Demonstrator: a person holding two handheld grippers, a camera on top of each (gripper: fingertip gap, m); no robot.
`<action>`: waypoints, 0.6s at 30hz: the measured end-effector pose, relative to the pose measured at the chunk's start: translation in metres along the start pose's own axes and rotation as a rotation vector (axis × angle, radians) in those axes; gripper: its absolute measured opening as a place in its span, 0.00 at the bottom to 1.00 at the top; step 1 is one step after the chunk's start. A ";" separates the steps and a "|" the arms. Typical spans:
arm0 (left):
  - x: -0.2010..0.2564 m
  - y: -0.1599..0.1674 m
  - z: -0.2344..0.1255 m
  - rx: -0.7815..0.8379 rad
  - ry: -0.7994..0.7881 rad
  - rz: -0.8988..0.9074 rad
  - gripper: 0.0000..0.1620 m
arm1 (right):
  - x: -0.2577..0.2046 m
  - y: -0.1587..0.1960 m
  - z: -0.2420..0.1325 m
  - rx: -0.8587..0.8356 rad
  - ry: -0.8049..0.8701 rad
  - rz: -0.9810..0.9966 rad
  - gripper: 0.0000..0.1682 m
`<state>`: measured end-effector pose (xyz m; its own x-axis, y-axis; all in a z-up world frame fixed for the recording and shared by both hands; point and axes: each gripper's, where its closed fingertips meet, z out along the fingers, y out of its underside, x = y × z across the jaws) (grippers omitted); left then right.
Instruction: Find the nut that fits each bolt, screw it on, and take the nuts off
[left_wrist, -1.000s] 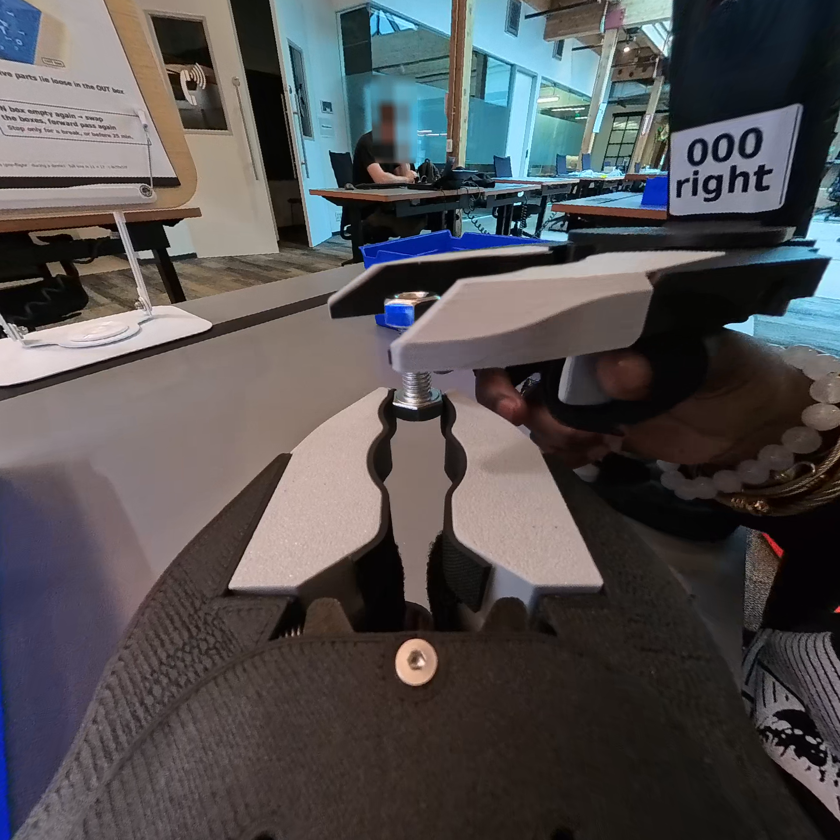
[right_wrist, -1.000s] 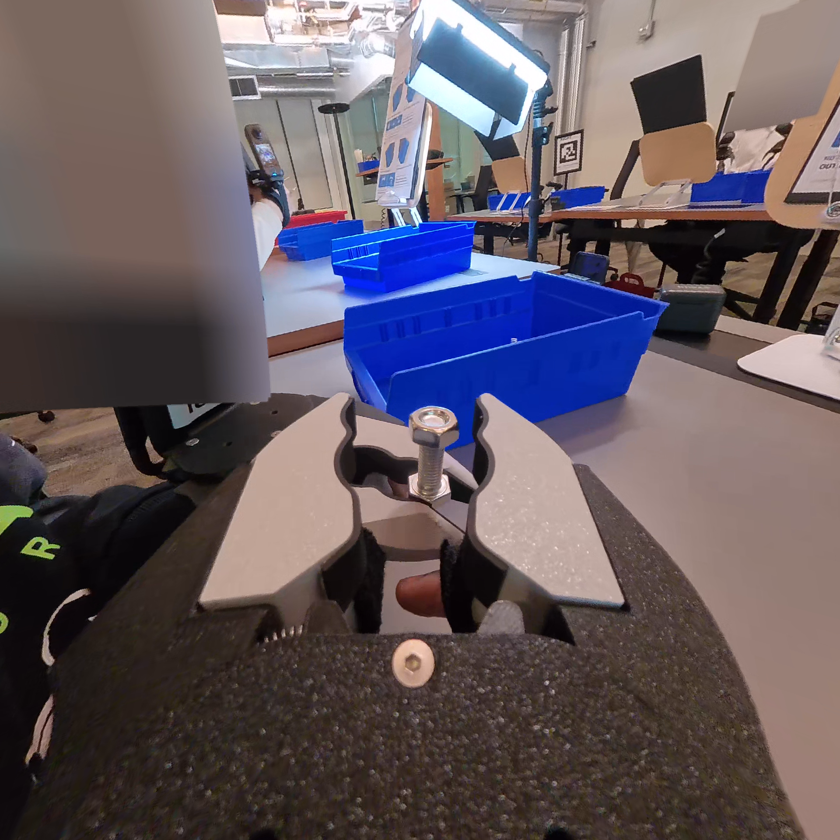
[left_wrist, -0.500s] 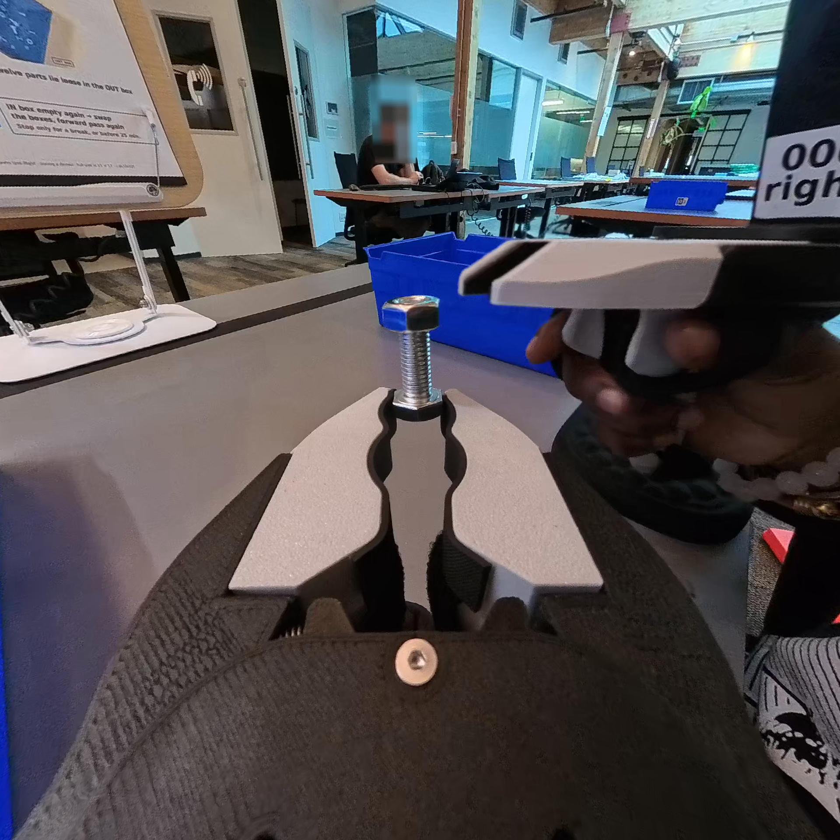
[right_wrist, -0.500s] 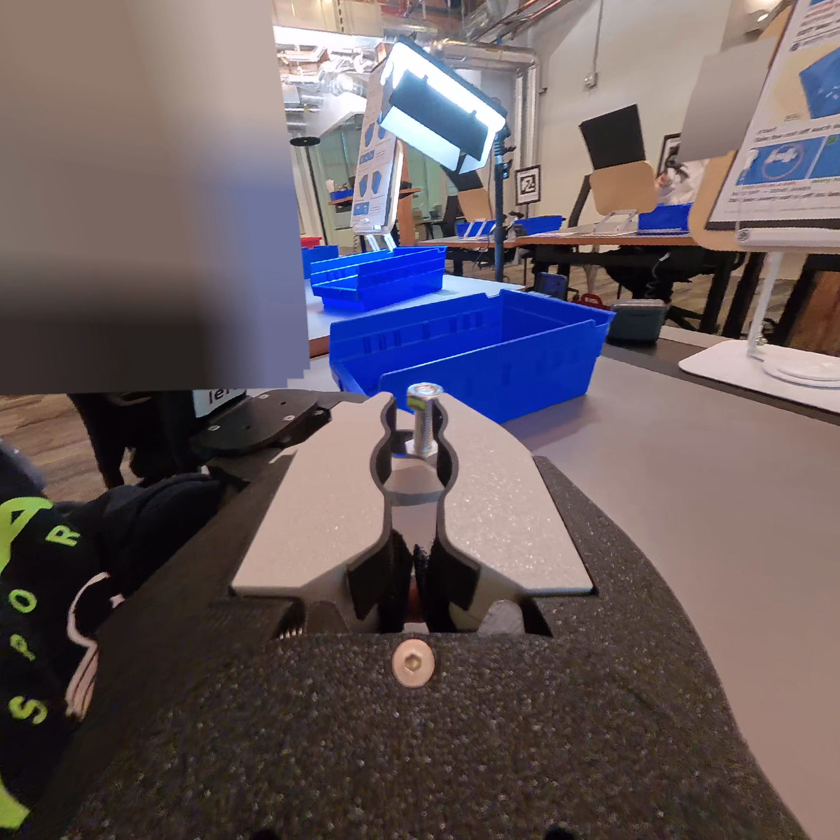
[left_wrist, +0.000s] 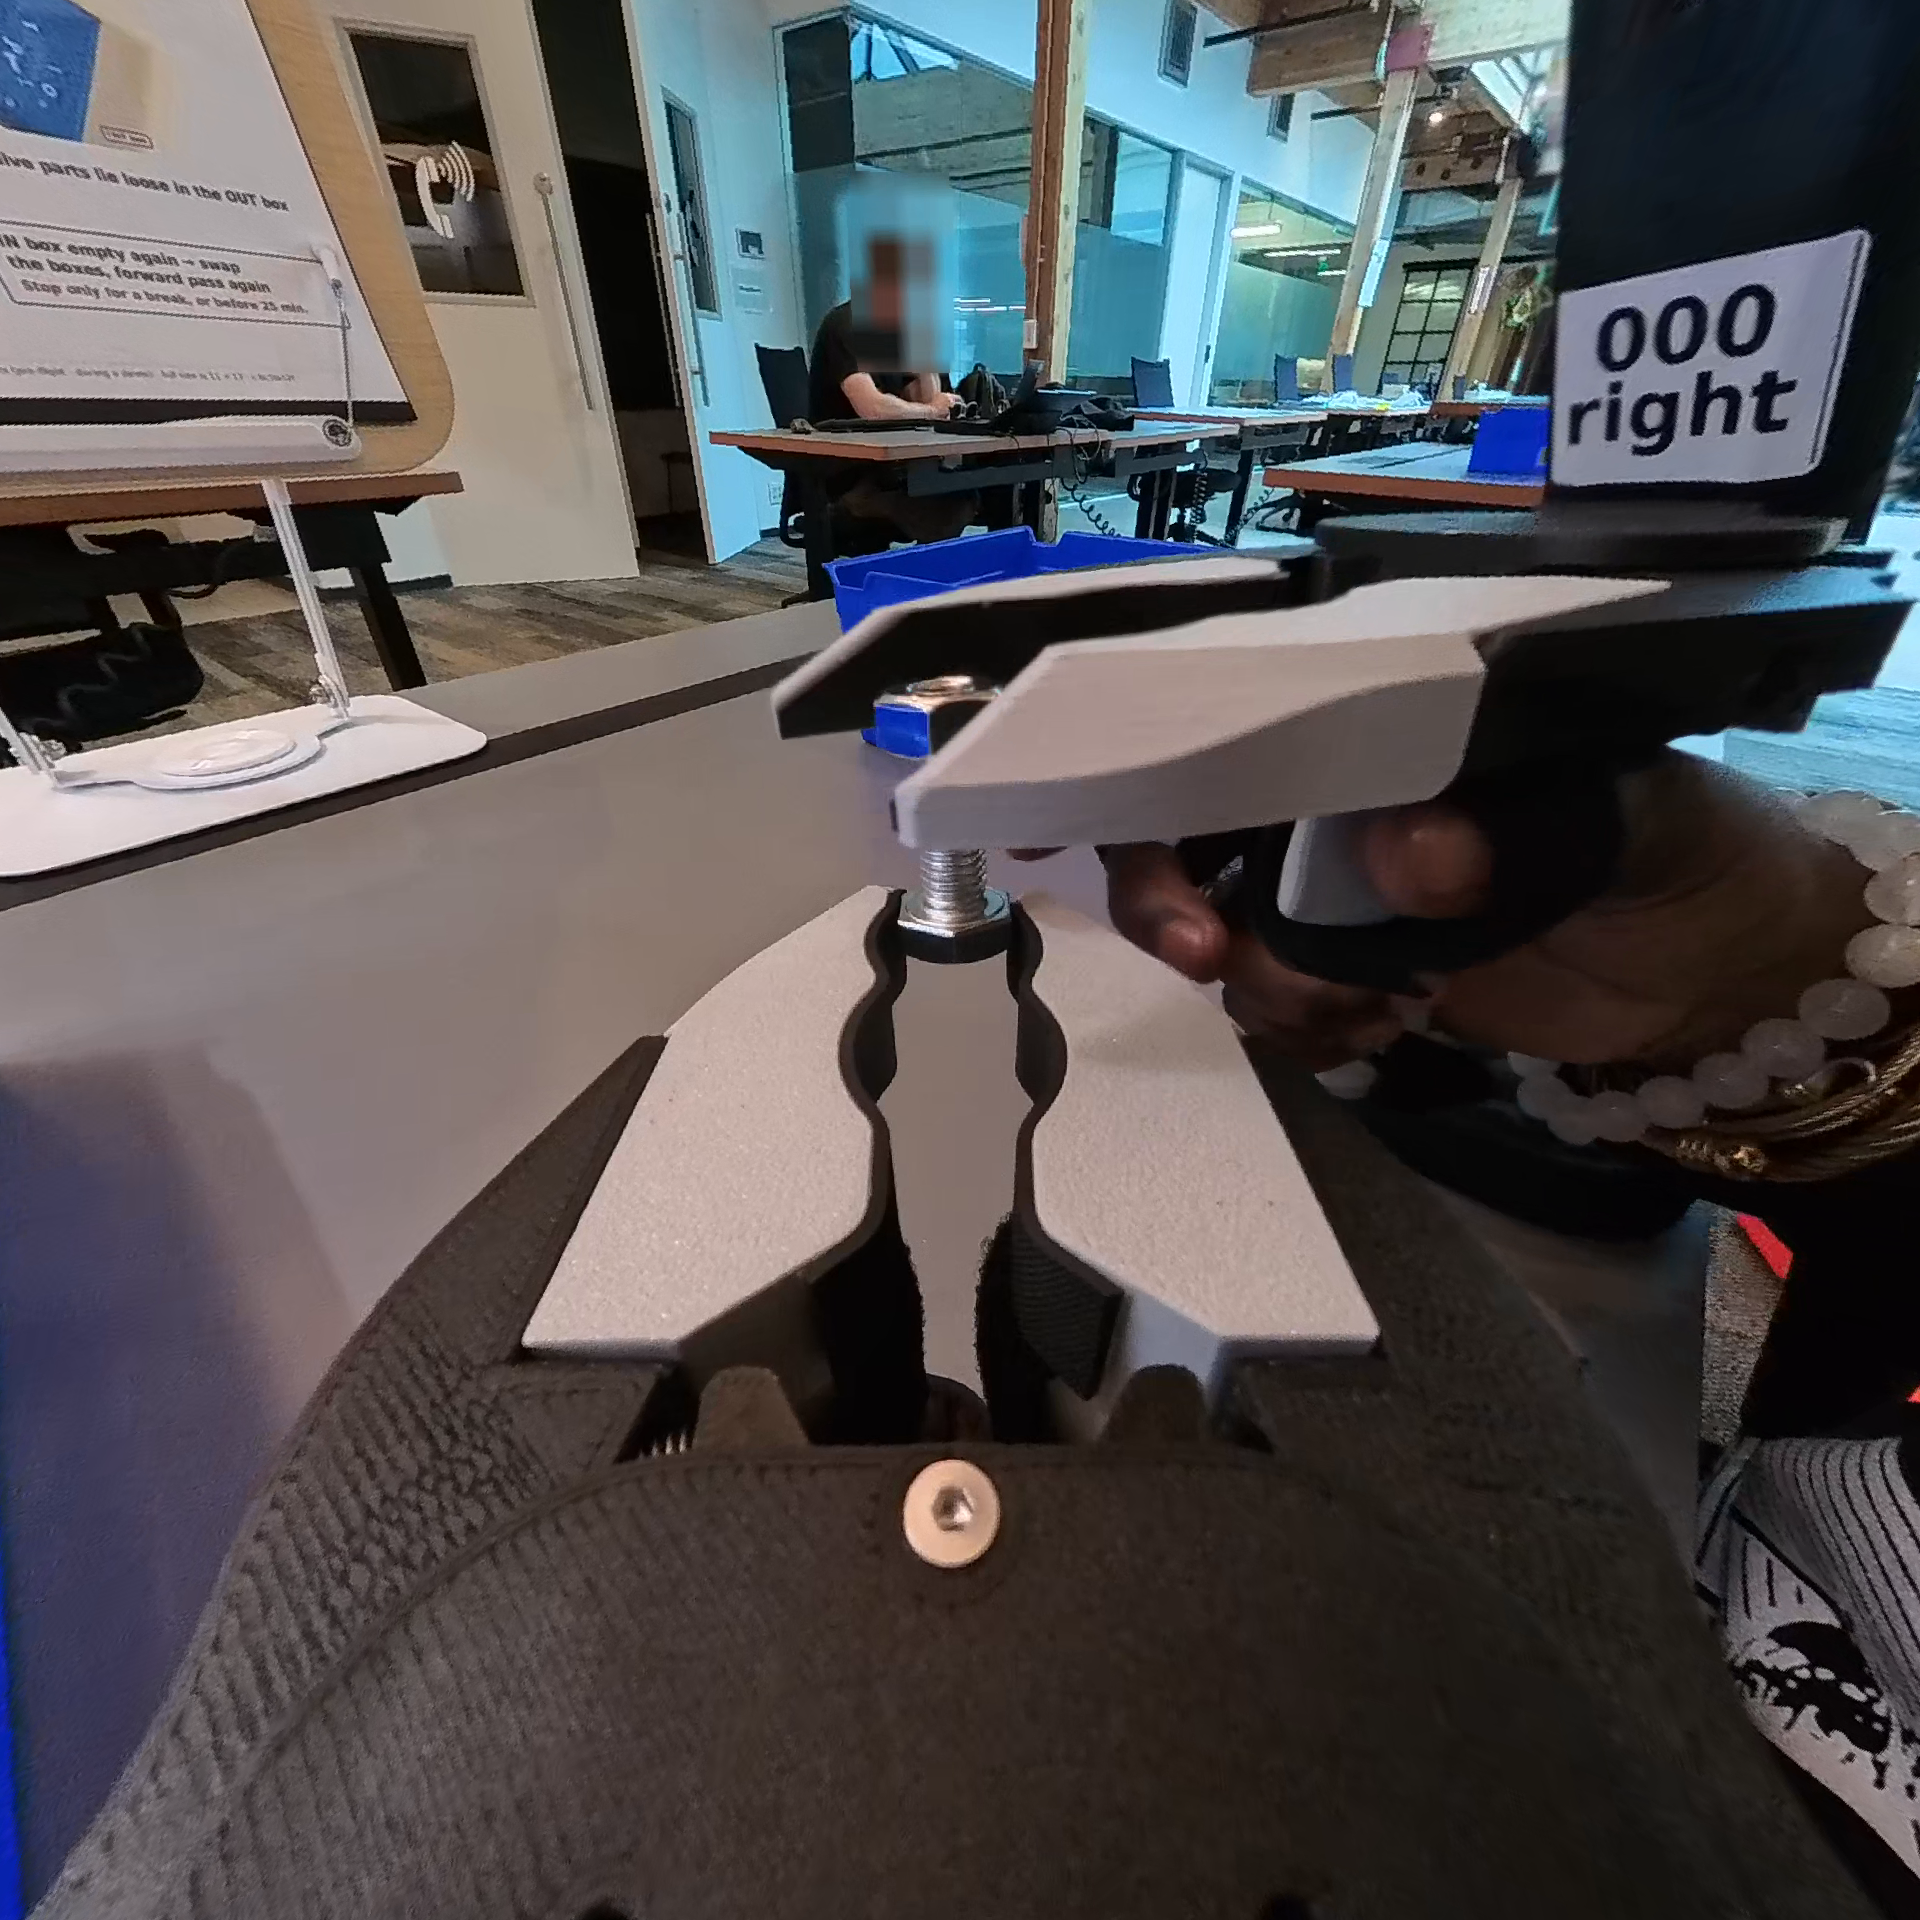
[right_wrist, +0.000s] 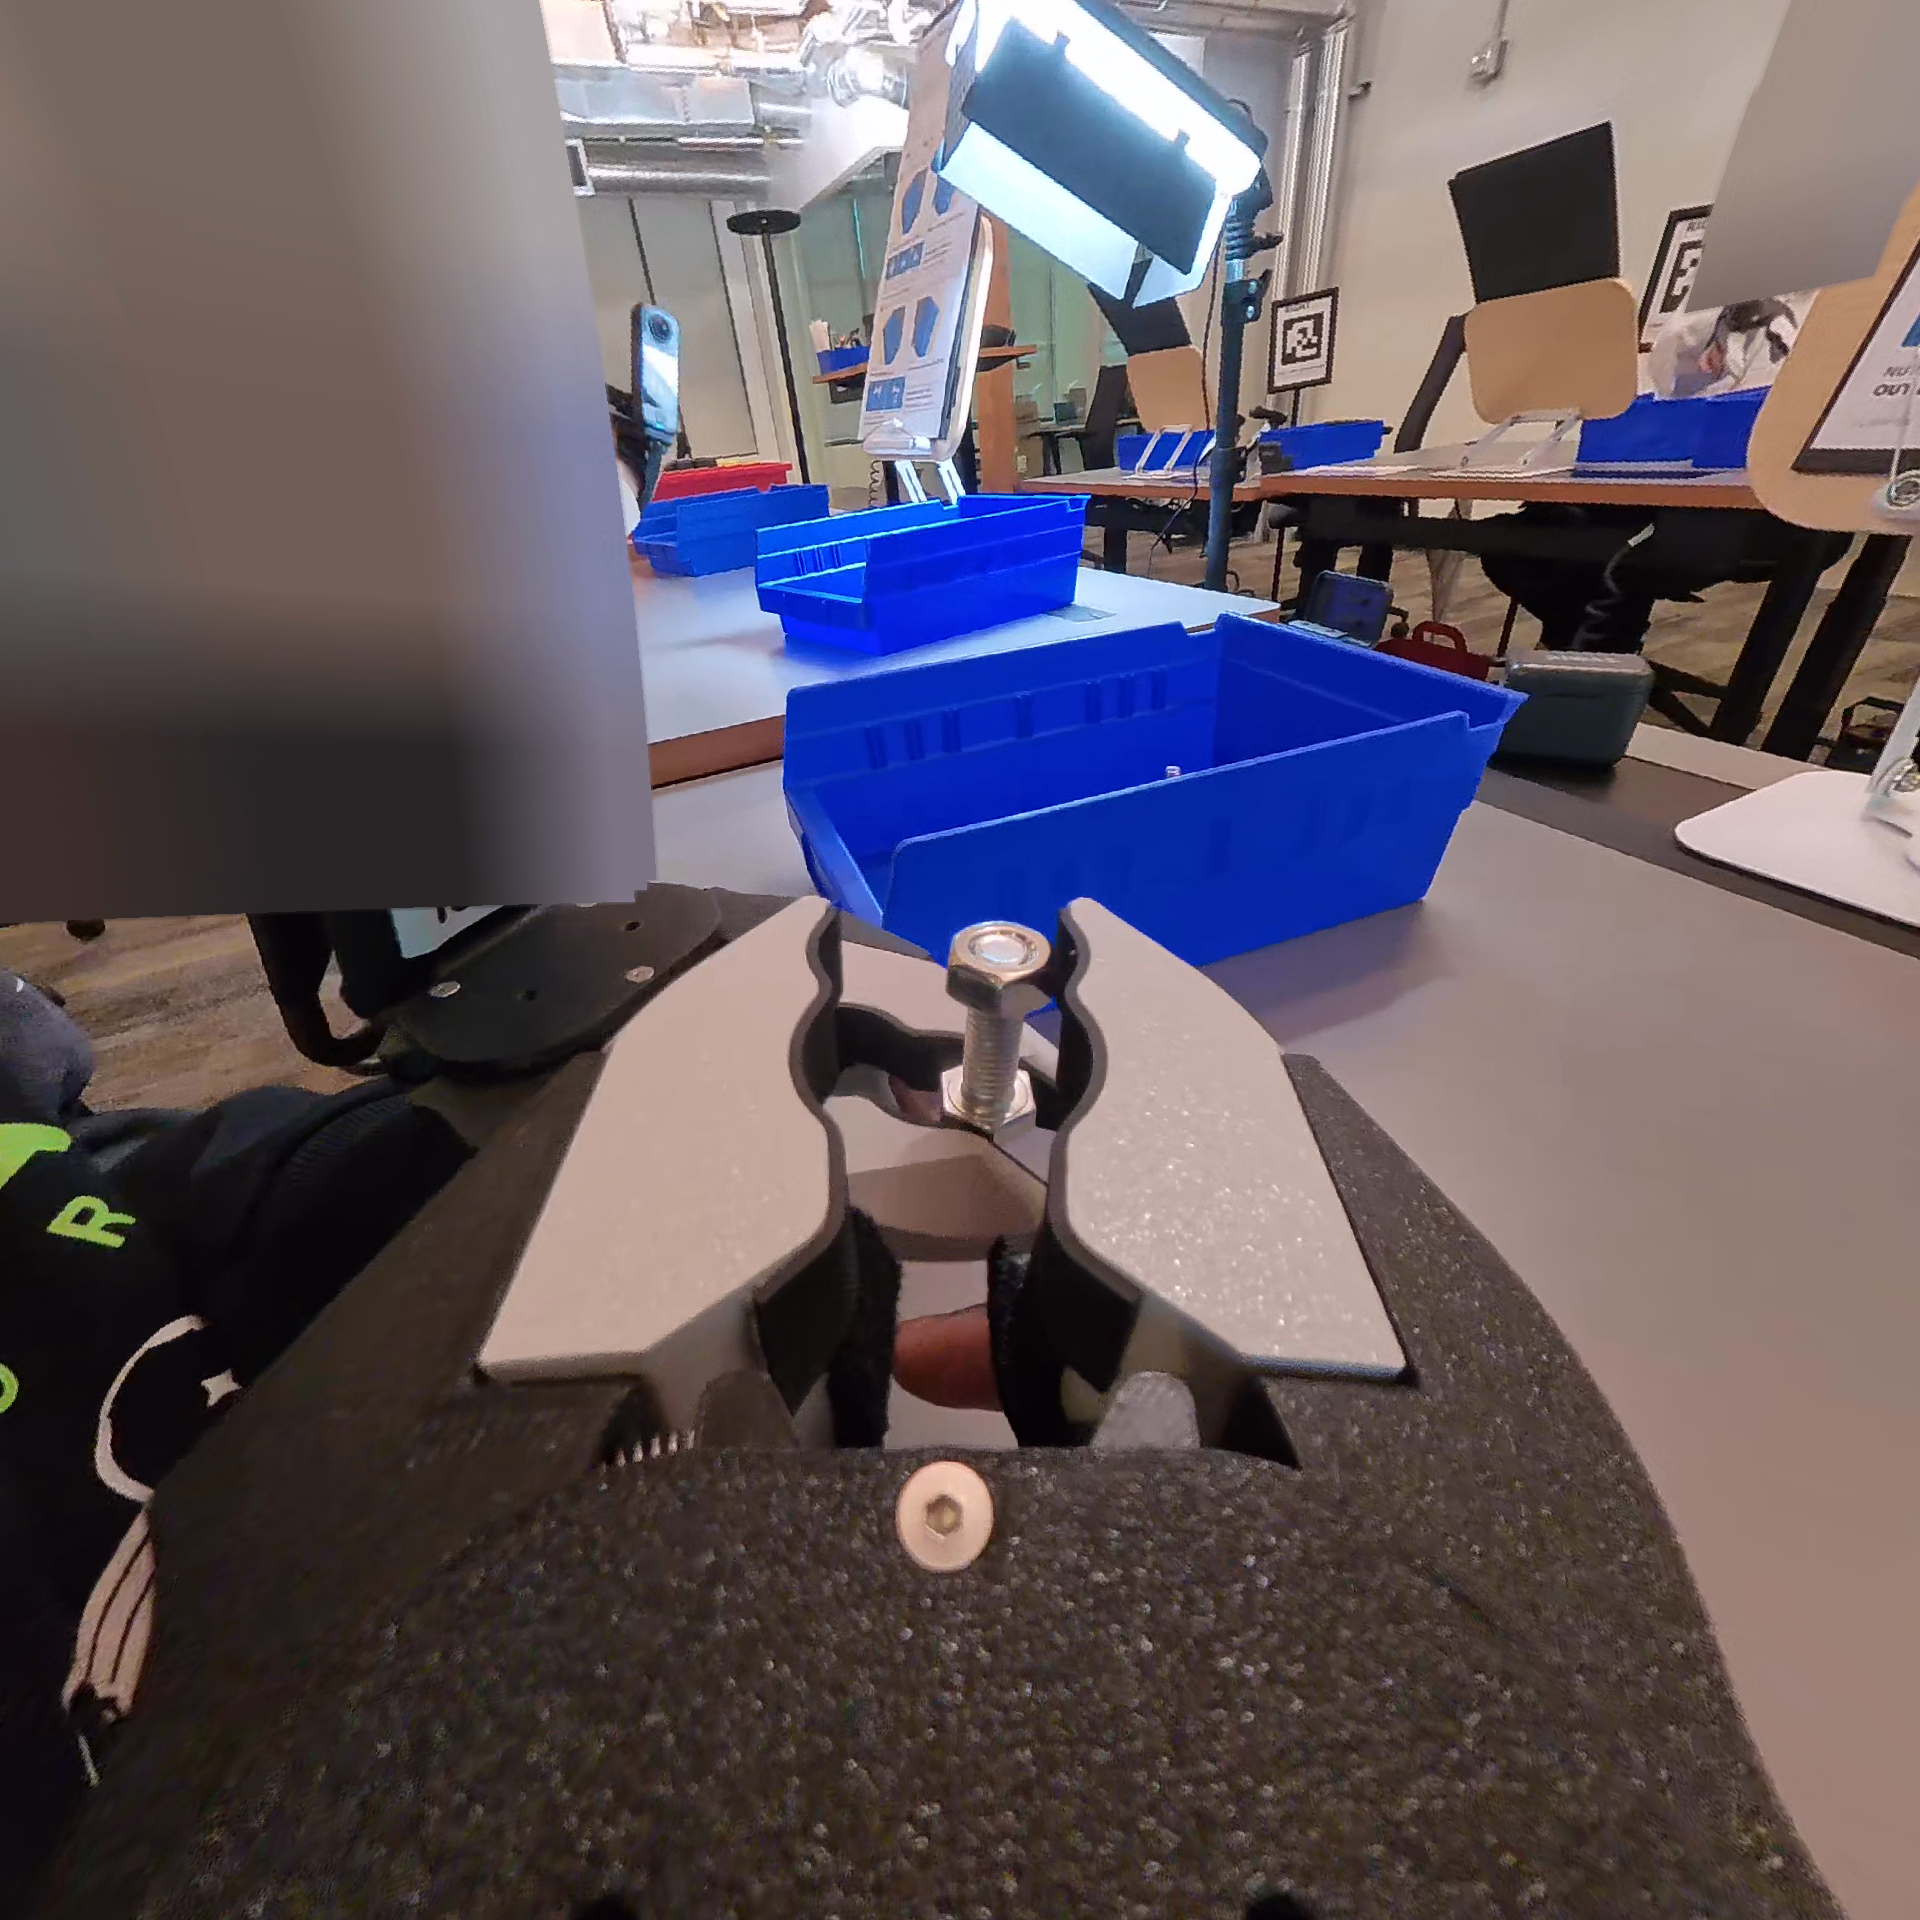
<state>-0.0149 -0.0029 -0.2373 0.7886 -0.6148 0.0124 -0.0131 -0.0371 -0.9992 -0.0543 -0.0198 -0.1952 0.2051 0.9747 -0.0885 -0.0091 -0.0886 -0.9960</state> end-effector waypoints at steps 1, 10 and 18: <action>0.000 0.000 0.000 0.000 -0.001 -0.002 0.12 | 0.000 0.000 -0.002 0.000 0.005 -0.003 0.23; -0.001 0.000 0.000 -0.001 -0.005 -0.007 0.12 | -0.002 -0.003 -0.031 0.043 0.028 0.006 0.07; -0.001 0.000 0.000 0.000 -0.004 -0.001 0.12 | 0.009 -0.003 -0.016 0.042 0.052 0.031 0.24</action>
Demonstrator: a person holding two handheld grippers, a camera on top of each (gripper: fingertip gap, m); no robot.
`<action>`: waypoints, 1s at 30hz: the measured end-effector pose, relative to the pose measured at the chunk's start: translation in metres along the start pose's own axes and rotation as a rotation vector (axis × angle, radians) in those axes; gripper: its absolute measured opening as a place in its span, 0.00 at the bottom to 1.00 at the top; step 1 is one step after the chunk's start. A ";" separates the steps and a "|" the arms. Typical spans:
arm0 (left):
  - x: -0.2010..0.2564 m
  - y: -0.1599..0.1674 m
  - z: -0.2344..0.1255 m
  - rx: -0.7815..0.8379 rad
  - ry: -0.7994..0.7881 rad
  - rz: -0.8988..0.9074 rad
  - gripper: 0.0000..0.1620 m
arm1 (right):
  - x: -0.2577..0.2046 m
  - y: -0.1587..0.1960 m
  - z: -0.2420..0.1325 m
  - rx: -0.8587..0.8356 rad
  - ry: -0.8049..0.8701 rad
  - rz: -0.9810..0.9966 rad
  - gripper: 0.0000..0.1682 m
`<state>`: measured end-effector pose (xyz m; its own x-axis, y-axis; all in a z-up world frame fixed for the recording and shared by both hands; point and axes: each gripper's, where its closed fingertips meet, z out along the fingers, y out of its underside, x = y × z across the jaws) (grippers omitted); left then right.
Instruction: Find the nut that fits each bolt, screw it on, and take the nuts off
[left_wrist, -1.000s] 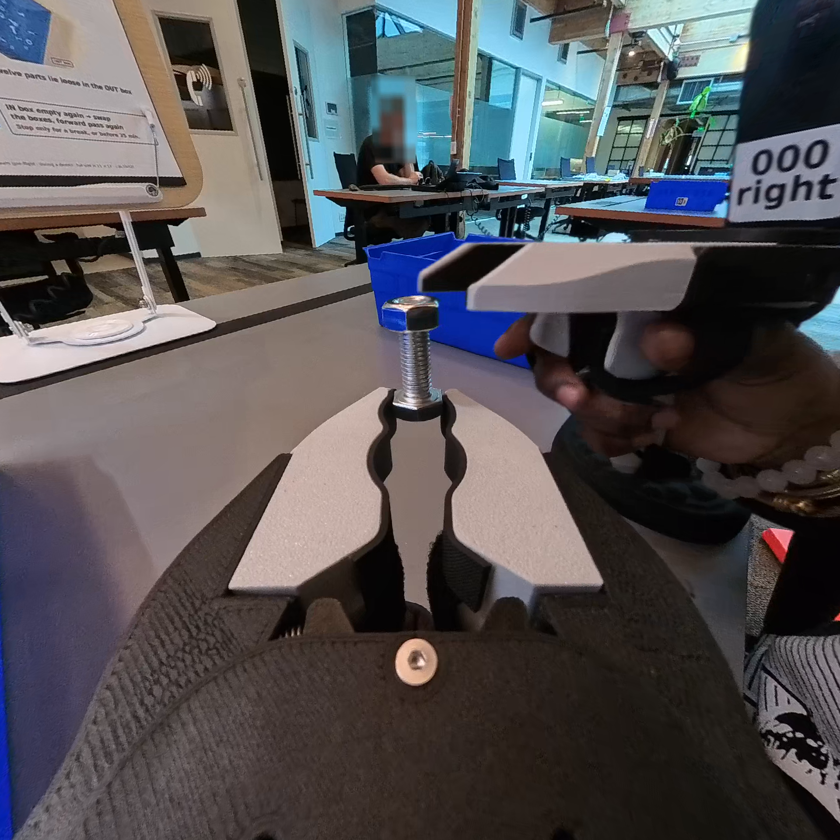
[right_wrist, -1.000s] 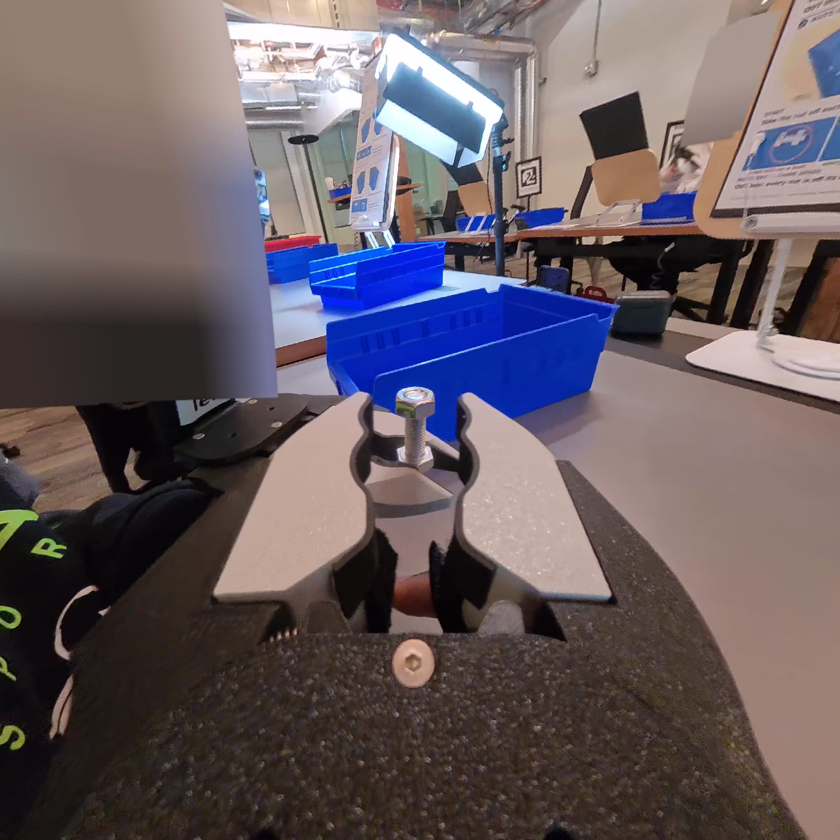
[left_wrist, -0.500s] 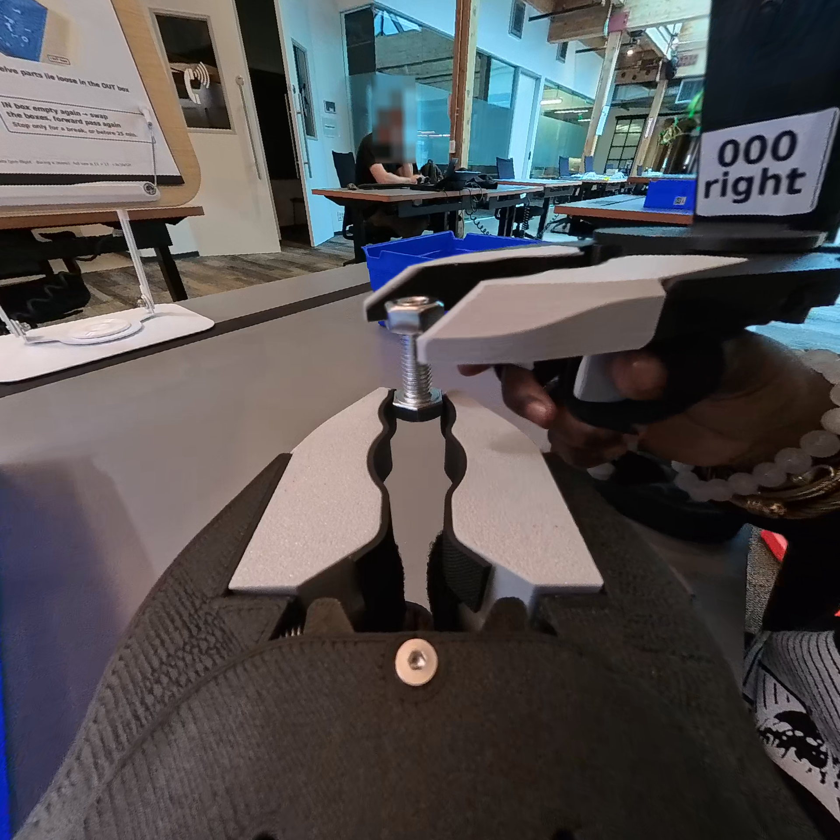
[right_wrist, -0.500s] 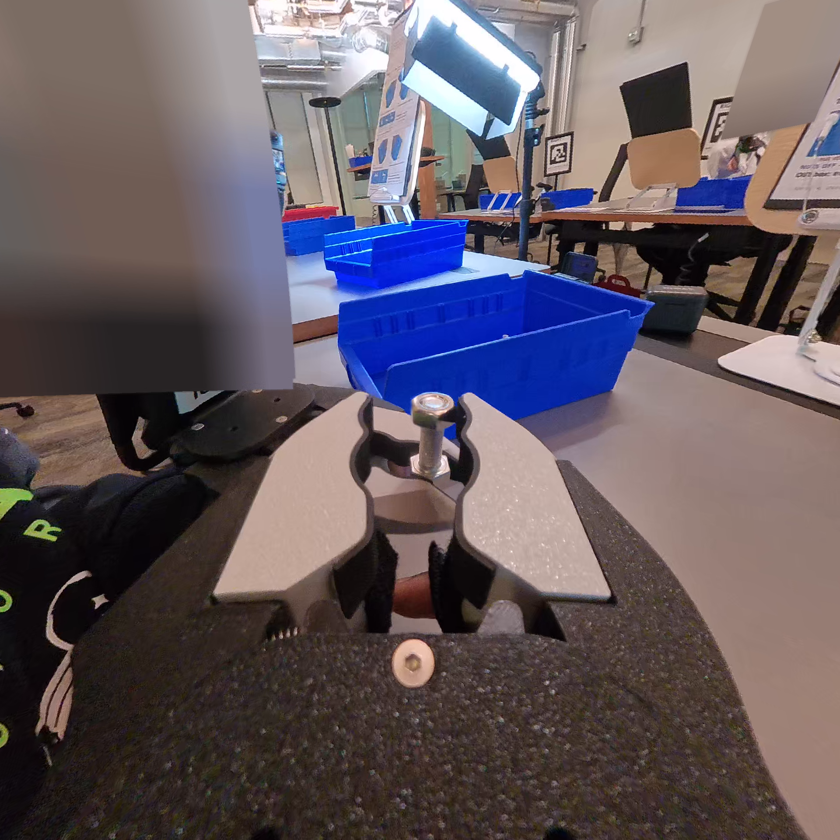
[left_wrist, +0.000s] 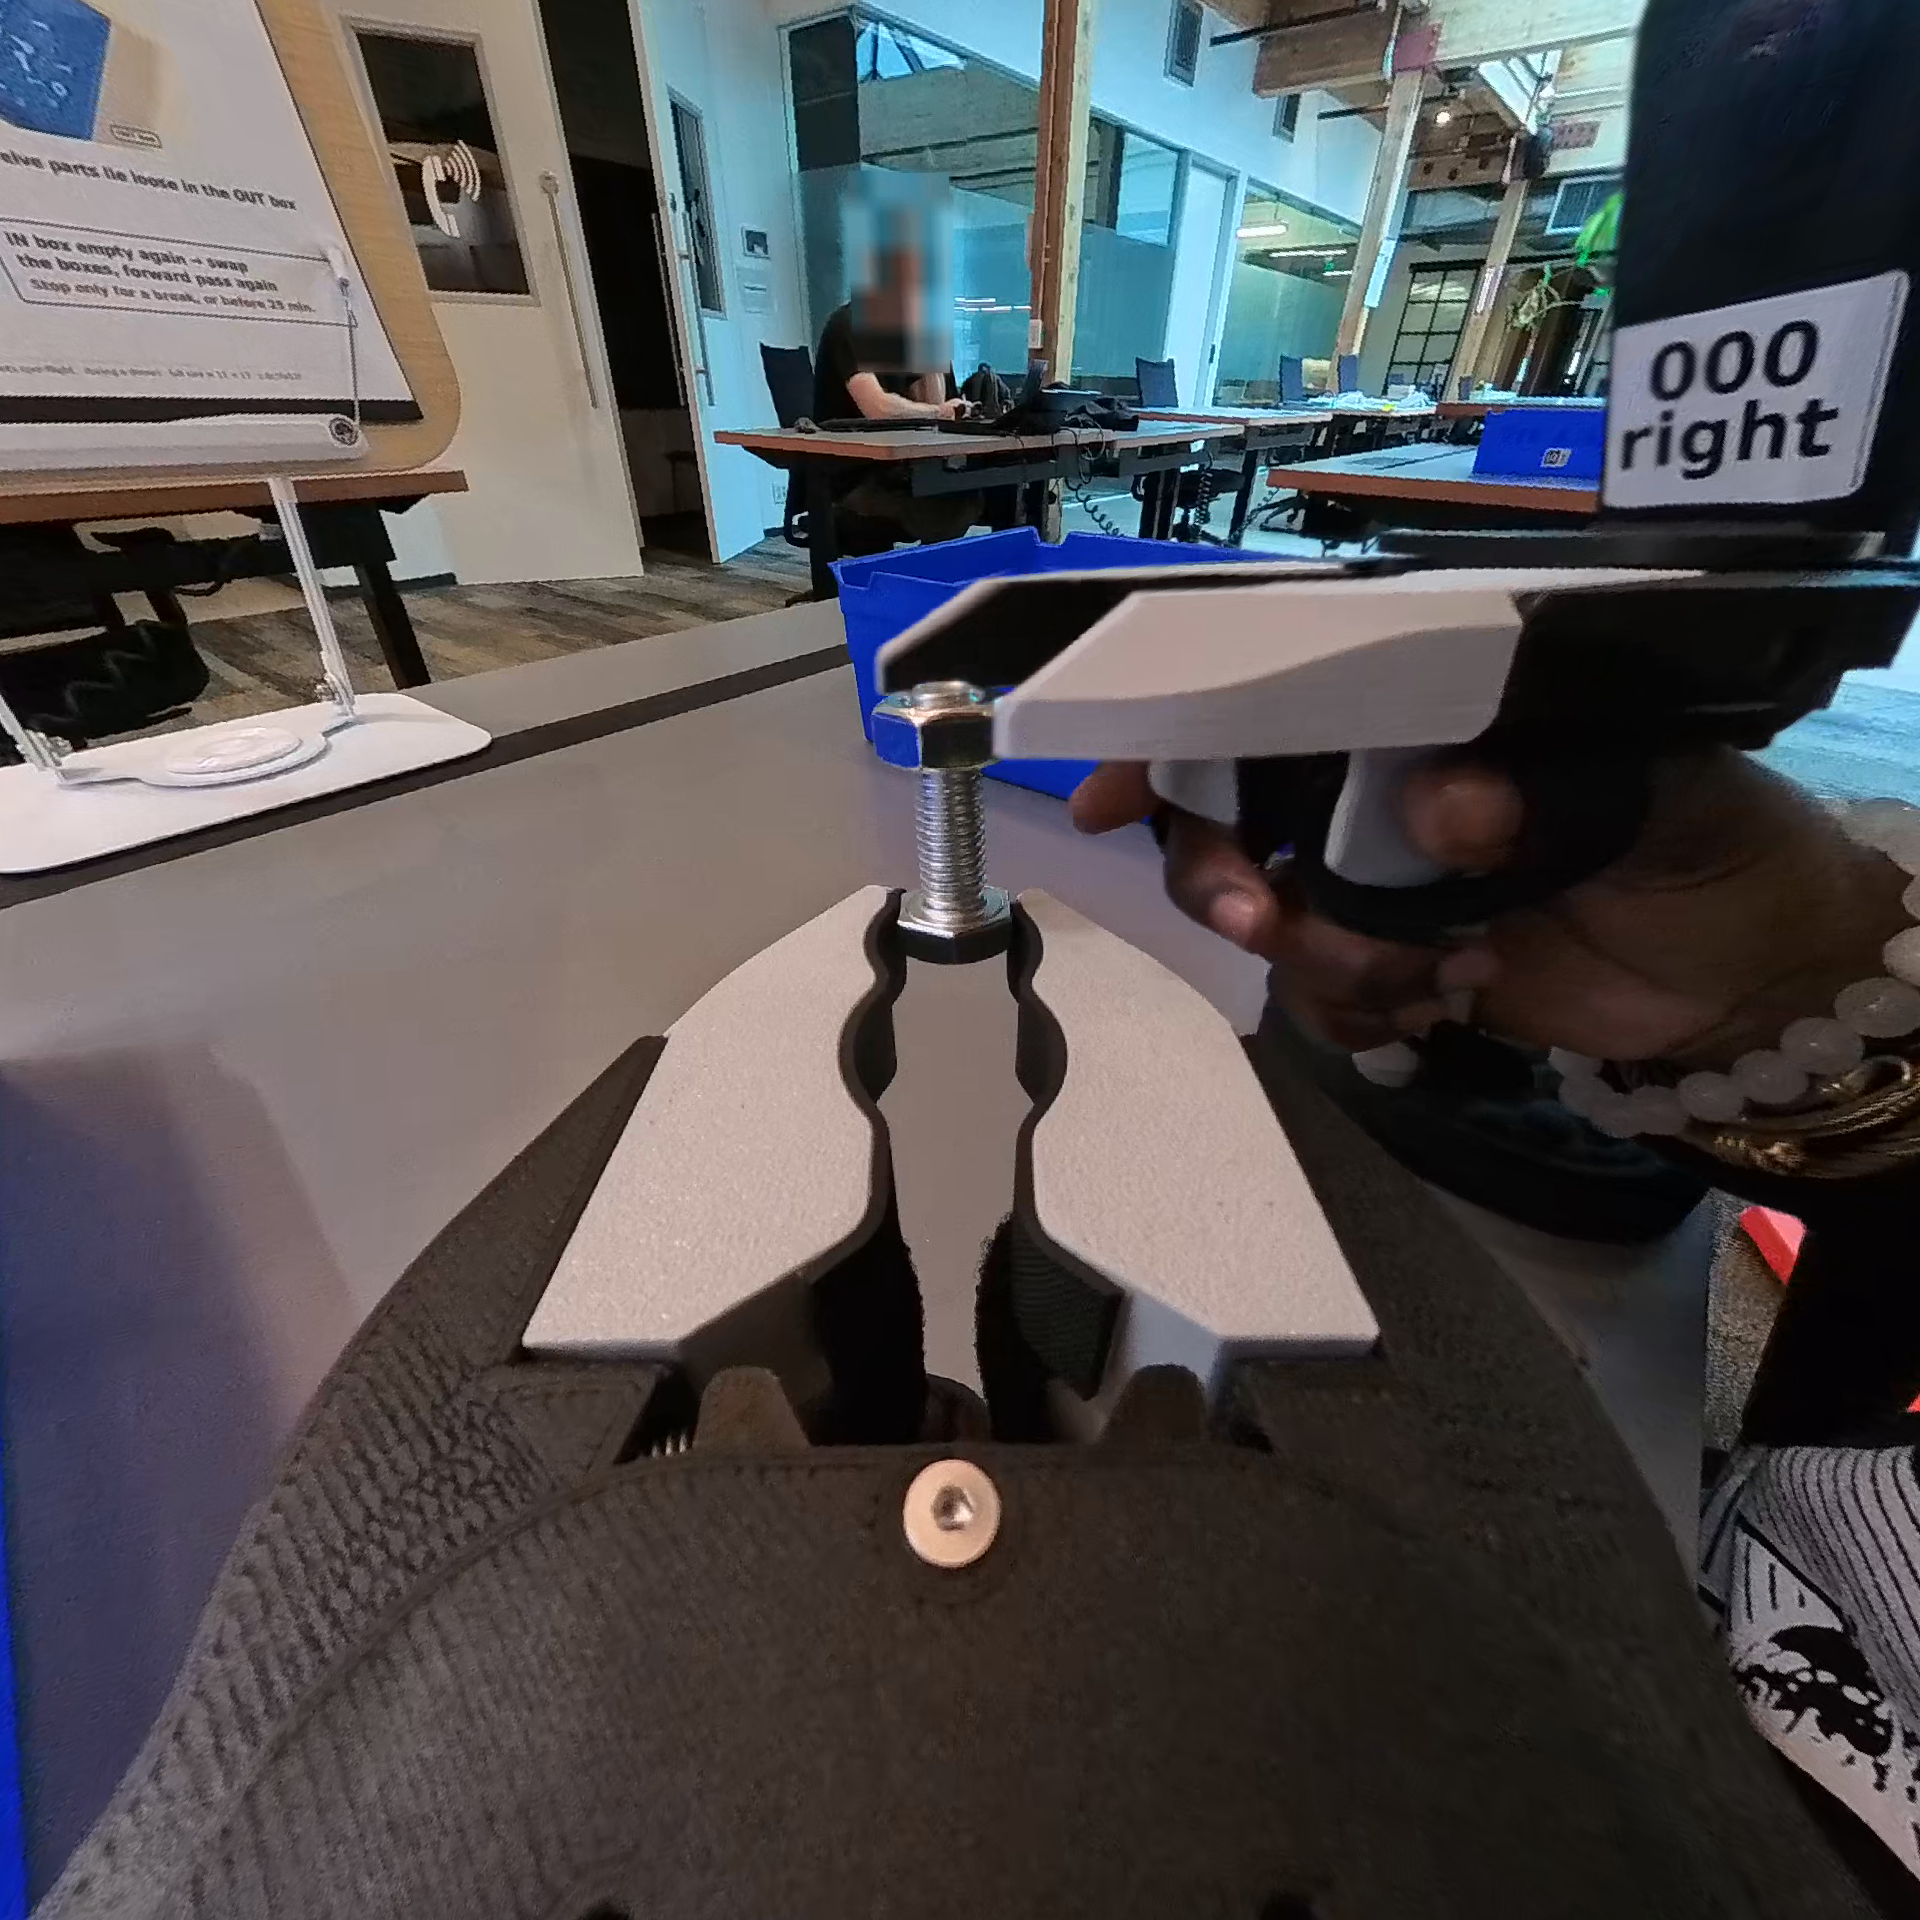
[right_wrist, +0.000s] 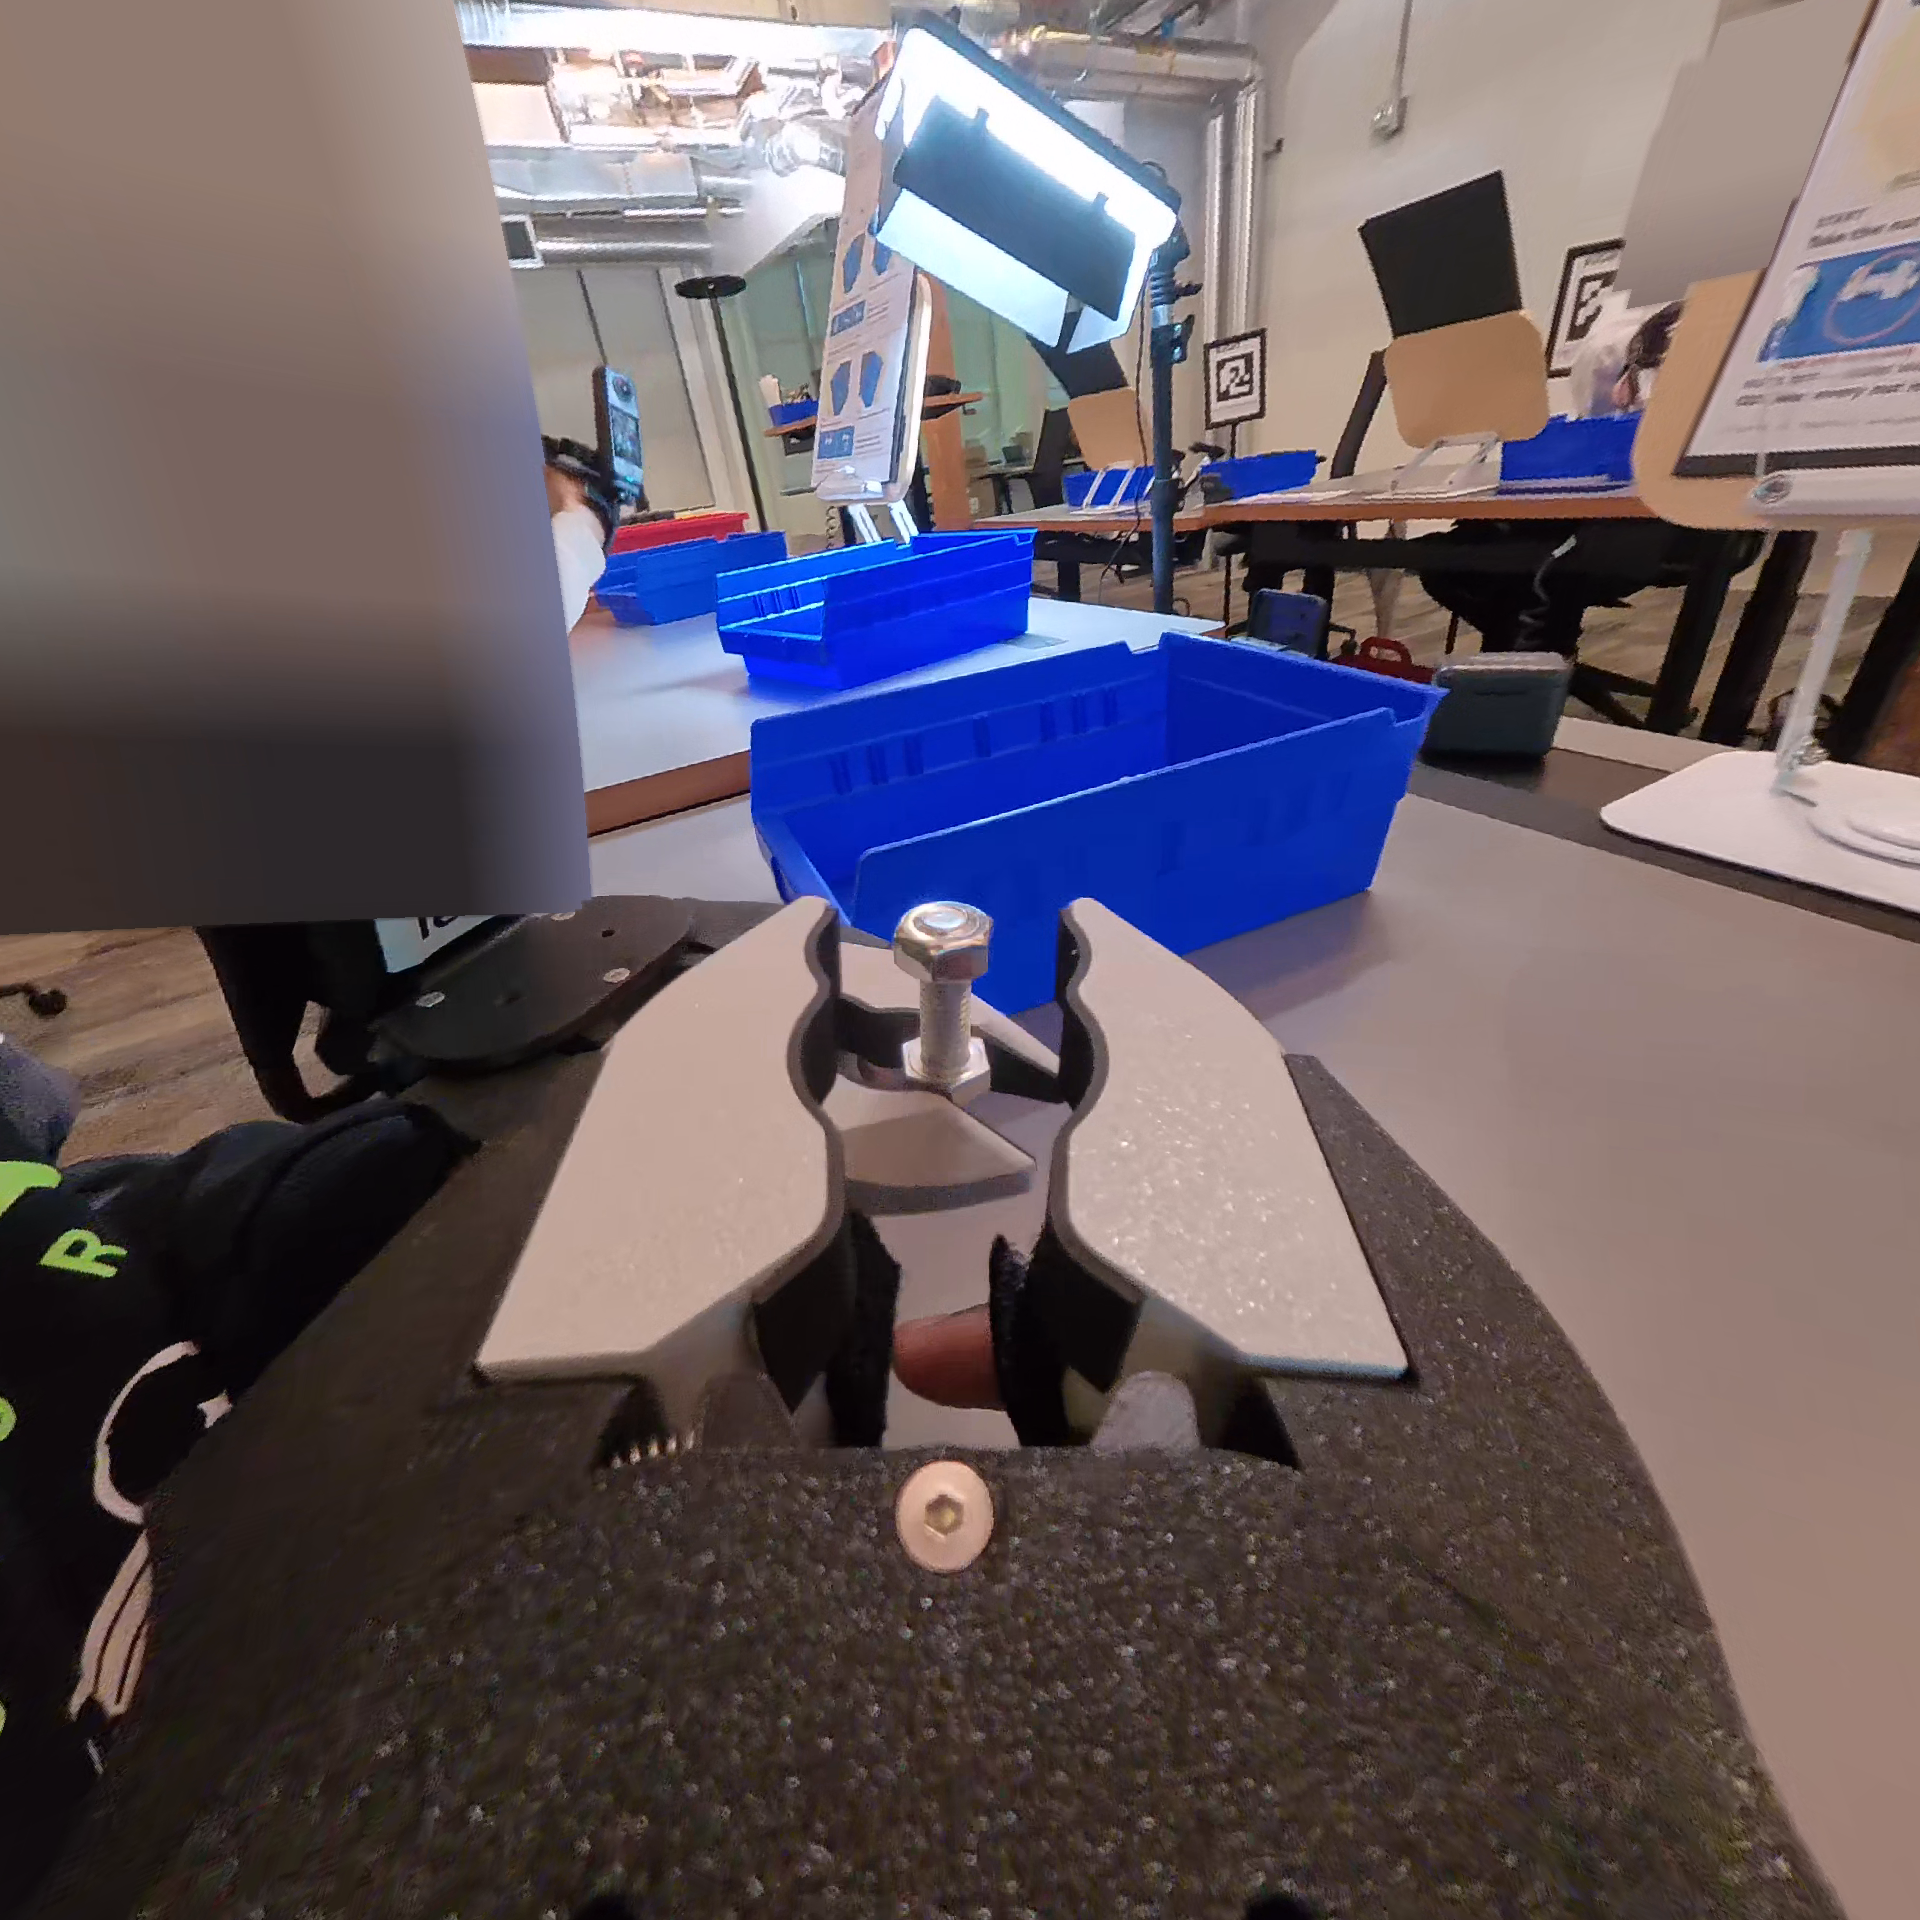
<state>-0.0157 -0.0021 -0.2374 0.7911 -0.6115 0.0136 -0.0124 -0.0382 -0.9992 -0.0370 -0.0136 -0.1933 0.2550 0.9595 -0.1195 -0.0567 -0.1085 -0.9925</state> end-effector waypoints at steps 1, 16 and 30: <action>0.000 0.000 0.000 0.000 0.001 0.001 0.12 | -0.001 0.001 0.004 -0.010 -0.010 0.001 0.25; 0.000 0.000 0.000 -0.001 -0.003 0.002 0.12 | -0.007 0.004 -0.001 -0.027 -0.017 -0.020 0.17; 0.001 0.000 0.000 -0.003 0.001 0.010 0.12 | -0.008 0.008 0.012 -0.048 -0.081 0.010 0.44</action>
